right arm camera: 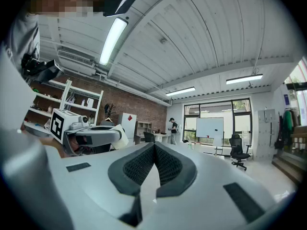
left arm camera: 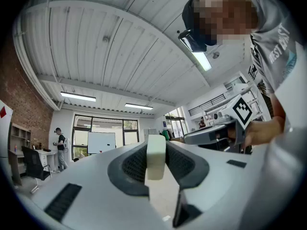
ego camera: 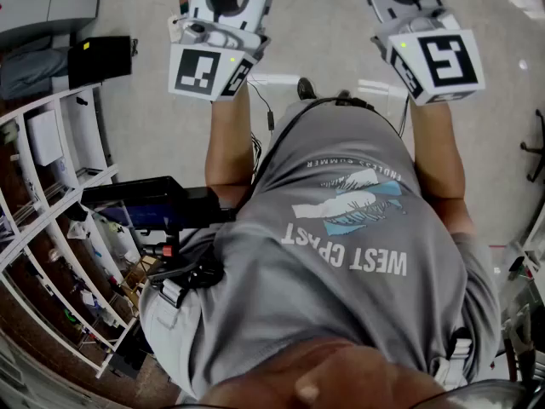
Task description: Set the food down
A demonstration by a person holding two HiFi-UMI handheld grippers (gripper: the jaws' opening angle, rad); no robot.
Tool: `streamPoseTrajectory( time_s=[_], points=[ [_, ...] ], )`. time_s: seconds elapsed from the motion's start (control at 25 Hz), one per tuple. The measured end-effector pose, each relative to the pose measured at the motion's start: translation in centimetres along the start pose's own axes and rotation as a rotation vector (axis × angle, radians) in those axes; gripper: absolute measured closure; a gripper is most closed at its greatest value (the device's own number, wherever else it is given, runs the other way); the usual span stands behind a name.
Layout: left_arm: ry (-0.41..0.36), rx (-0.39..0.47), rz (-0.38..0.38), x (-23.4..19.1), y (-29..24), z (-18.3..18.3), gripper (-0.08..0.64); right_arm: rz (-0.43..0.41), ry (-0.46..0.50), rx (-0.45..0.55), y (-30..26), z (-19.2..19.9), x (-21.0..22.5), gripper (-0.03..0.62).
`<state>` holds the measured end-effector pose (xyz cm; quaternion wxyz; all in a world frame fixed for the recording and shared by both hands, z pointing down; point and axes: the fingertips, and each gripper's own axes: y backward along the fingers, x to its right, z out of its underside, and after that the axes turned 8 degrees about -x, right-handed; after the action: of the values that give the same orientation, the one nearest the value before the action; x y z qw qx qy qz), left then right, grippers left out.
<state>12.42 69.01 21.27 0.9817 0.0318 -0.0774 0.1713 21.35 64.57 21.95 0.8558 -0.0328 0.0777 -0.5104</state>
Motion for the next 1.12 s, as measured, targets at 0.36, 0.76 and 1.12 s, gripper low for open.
streamPoseTrajectory(
  time_s=[0.36,0.76,1.12],
  points=[
    [0.006,-0.008,-0.010,-0.5,-0.6,0.5,0.456,-0.046,-0.016,-0.002,-0.6,0.6,-0.2,0.583],
    [0.016,-0.018,0.023,-8.1,-1.7,2.5,0.456,-0.007,-0.041,0.017,-8.4,-0.6,-0.3,0.581],
    [0.011,0.011,0.073,-9.6,-1.6,2.5,0.456,0.053,-0.022,0.020,-9.5,-1.1,-0.7,0.581]
  ],
)
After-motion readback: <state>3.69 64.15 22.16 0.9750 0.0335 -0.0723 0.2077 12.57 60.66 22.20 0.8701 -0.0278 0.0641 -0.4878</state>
